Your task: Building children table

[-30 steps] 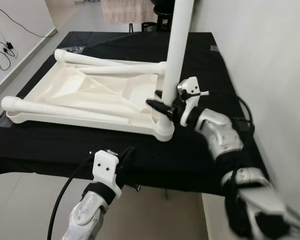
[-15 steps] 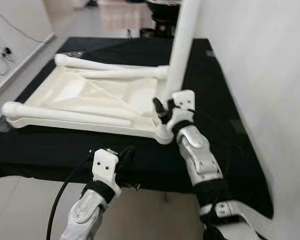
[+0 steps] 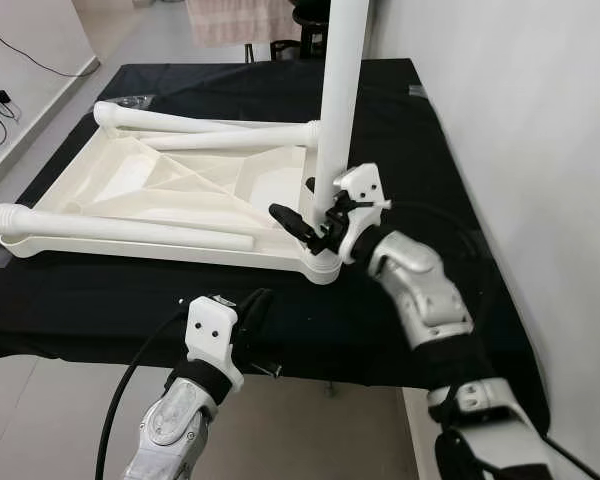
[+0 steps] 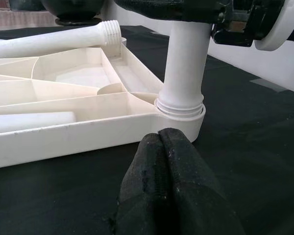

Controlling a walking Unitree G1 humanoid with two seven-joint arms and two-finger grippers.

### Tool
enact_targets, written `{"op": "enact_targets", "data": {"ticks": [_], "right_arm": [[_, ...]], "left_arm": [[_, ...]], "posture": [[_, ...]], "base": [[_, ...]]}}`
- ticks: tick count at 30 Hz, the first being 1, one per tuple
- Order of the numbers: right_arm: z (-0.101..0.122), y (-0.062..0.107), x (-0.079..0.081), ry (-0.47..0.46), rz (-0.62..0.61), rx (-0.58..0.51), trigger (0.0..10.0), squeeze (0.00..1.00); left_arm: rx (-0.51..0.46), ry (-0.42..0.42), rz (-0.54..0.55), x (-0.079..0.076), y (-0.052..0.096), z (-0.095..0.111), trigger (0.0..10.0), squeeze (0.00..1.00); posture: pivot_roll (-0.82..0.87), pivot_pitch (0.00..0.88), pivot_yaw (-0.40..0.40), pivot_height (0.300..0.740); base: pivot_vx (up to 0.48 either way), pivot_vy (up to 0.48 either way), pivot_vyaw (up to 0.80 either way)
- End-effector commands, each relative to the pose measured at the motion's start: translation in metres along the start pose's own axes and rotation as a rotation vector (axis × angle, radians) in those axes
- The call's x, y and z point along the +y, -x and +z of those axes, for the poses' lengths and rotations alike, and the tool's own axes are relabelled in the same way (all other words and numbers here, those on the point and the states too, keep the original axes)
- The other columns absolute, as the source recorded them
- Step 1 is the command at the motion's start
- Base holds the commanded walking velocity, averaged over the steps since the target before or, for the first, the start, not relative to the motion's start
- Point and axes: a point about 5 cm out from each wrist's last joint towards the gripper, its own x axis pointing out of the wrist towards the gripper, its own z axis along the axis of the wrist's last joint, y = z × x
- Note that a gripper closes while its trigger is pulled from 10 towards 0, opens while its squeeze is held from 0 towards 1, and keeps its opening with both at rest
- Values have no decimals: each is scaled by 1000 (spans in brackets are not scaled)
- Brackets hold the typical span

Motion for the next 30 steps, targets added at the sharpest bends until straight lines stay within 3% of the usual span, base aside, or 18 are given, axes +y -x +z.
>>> {"op": "enact_targets", "data": {"ticks": [1, 2, 4, 9, 18, 22, 23, 25, 26, 27, 28, 30], "right_arm": [[-4, -5, 6, -40, 122, 12, 10000, 0], [-7, -4, 2, -81, 161, 23, 78, 0], [-12, -2, -4, -130, 215, 43, 0, 0], [-16, -1, -10, -115, 219, 87, 0, 0], [-12, 1, -28, -122, 126, 92, 0, 0], [-25, 6, -34, -116, -2, 130, 0, 0], [-49, 13, -34, -107, -203, 242, 0, 0], [-49, 13, -34, -107, -203, 242, 0, 0], [-70, 24, -34, -123, -418, 327, 0, 0], [-89, 36, -13, -173, -550, 370, 0, 0], [-89, 36, -13, -173, -550, 370, 0, 0], [-94, 51, 13, -212, -670, 375, 0, 0]], "left_arm": [[29, 6, 8, 1, 2, -6, 10000, 0], [29, 5, 9, 0, 2, -7, 10000, 0], [28, 4, 10, 0, 2, -7, 10000, 0], [27, 2, 11, -1, 1, -7, 10000, 0], [25, -3, 18, -2, 3, -7, 10000, 0], [25, -3, 18, -3, 5, -7, 10000, 0], [25, -5, 19, -2, 6, -7, 10000, 0], [25, -5, 19, -2, 6, -7, 10000, 0], [26, -7, 20, -2, 7, -7, 10000, 0], [26, -11, 21, -1, 8, -6, 10000, 0], [26, -11, 21, -1, 8, -6, 10000, 0], [28, -14, 22, 1, 9, -6, 10000, 0]], "posture": [[118, 118, -16, 740], [126, 117, -17, 740], [134, 114, -18, 740], [145, 112, -22, 740], [145, 118, -35, 740], [148, 120, -38, 740], [156, 119, -46, 740], [156, 119, -46, 740], [159, 124, -44, 740], [159, 130, -34, 740], [159, 130, -34, 740], [137, 125, -23, 740]], "base": [[0, 0, 0], [0, 0, 0], [0, 0, 0], [0, 0, 0], [0, 0, 0], [0, 0, 0], [0, 0, 0], [0, 0, 0], [0, 0, 0], [0, 0, 0], [0, 0, 0], [0, 0, 0]]}}
